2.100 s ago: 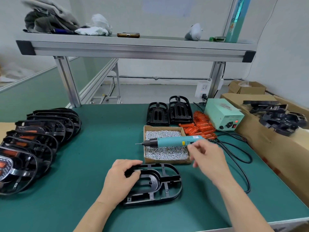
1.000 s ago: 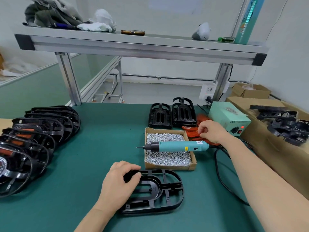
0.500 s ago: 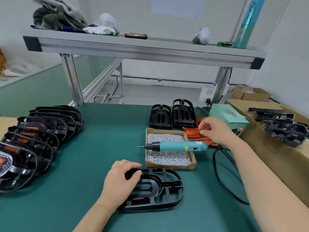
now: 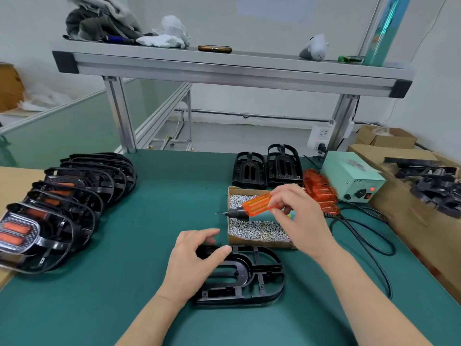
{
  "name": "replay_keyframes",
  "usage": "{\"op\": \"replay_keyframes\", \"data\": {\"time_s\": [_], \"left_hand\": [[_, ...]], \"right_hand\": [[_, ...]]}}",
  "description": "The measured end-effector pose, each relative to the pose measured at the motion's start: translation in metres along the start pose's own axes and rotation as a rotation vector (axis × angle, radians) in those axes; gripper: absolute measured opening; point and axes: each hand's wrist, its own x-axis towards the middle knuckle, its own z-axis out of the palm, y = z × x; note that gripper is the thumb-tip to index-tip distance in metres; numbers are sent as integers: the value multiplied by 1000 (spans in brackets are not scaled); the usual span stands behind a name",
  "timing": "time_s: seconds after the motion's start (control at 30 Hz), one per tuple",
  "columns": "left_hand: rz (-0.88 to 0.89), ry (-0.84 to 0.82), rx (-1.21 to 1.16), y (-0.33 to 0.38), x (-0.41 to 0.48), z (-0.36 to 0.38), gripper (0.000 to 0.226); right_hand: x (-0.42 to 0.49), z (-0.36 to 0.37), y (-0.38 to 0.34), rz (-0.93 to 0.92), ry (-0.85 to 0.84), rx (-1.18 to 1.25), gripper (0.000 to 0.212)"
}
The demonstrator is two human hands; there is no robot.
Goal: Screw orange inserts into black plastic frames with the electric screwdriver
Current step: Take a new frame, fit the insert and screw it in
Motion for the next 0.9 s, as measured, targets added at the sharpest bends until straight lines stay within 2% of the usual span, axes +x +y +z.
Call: {"op": "replay_keyframes", "data": {"time_s": [0.4,0.63,0.9], "left_hand": [[146,49,45,-5,1,3,66],[171,67,47,-6,2,3,62],[208,79,79,-4,2,2,45]], "right_hand": [[-36,43,-28,-53,131,32,15],[-44,52,-36,-132,160,-3,12],[-47,55,-32,-134,138,26,13]]}}
